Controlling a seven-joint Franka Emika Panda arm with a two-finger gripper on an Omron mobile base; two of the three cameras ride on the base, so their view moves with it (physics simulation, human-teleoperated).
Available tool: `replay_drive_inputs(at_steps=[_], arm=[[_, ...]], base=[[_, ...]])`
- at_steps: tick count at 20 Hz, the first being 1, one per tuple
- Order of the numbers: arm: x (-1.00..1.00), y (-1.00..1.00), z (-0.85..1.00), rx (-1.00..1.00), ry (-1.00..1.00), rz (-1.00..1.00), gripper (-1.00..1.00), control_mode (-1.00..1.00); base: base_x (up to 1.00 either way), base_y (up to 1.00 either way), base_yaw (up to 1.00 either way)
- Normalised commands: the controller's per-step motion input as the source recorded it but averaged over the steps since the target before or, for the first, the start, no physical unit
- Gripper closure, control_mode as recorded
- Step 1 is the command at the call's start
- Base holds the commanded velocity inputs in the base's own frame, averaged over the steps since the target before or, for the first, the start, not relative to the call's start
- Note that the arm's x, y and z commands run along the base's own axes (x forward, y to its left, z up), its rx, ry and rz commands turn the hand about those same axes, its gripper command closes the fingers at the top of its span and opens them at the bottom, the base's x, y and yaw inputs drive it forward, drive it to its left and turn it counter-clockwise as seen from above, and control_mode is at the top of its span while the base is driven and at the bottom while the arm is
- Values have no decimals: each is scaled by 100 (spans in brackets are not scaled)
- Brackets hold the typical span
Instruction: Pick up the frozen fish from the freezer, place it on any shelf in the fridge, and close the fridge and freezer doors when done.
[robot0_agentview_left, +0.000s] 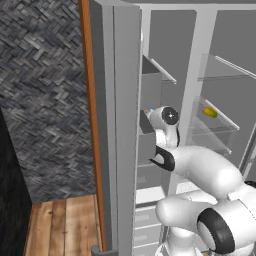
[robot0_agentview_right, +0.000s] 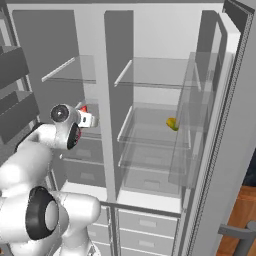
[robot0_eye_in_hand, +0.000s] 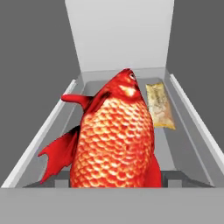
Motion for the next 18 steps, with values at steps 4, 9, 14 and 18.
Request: replay_drive_inputs(at_steps=[4,9,14,18], arm=[[-100,-11,47,6,-5,-6,100,-100],[-100,-13,56,7,0,-10,100,-100],[-100,-17,63,5,0,-13,100,-100],[-100,-43,64,5,5,-9,100,-100]], base=[[0,0,0],[0,0,0],[0,0,0],[0,0,0]])
